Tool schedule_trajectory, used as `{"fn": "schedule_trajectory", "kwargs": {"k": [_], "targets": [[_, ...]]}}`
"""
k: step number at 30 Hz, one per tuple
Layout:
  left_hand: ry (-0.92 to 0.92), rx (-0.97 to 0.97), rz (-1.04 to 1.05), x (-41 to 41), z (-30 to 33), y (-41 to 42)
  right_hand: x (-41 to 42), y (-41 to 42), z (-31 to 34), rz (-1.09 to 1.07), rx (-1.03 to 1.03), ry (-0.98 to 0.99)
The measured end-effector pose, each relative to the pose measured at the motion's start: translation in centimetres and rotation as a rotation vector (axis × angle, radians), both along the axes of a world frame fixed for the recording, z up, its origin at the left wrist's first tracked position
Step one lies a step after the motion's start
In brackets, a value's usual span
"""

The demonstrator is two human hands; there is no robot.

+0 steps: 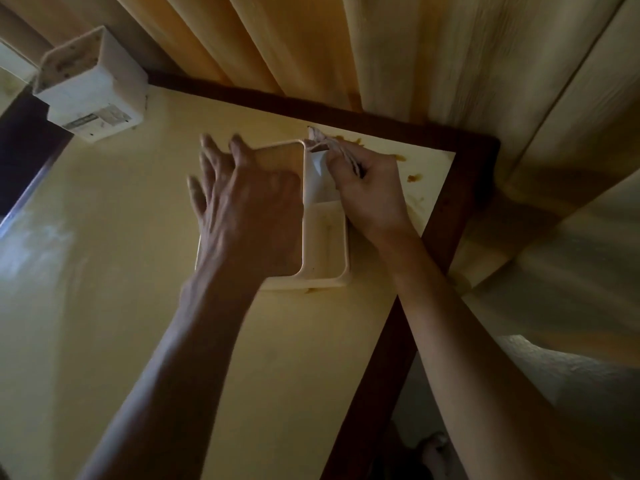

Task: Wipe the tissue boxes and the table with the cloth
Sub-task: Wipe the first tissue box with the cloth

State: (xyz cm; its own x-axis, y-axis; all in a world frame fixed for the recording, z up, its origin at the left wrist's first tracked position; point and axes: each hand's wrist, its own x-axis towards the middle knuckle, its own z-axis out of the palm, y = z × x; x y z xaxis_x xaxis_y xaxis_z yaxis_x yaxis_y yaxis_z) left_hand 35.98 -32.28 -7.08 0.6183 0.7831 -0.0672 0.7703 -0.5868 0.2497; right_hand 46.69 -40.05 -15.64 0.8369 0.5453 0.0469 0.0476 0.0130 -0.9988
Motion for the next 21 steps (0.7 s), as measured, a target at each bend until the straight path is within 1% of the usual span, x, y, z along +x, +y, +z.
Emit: {"fn": "schedule_trajectory", "kwargs": {"k": [2, 4, 6, 8, 10, 13, 17, 21], "targets": [[-0.038, -0.068, 0.072, -1.8, 0.1, -2.6, -0.1, -0.1, 0.0, -0.045, 0.003, -0.045], [-0.076, -0.102, 0.094, -2.7, -0.5, -4.0, -0.5, -0.2, 0.1, -0.066, 0.001, -0.090], [-0.100, -0.126, 0.102, -2.5, -1.1, -4.0, -1.0, -0.4, 0.1, -0.057, 0.004, -0.153], [-0.103, -0.119, 0.085, -2.1, -1.4, -3.3, -1.5, -0.8, 0.0, -0.045, 0.021, -0.163], [-0.101, -0.113, 0.055, -2.0, -1.7, -2.5, -2.4, -1.4, -0.4, -0.060, 0.054, -0.126], [-0.108, -0.076, -0.010, -2.3, -1.9, -1.5, -4.3, -2.5, -0.7, -0.138, 0.105, -0.069], [-0.085, -0.056, -0.093, -2.3, -1.9, 0.0, -6.6, -4.3, -0.7, -0.239, 0.135, -0.140], [-0.058, -0.106, -0.243, -1.7, -1.8, 1.7, -9.7, -5.4, -0.7, -0.303, 0.133, -0.038]]}}
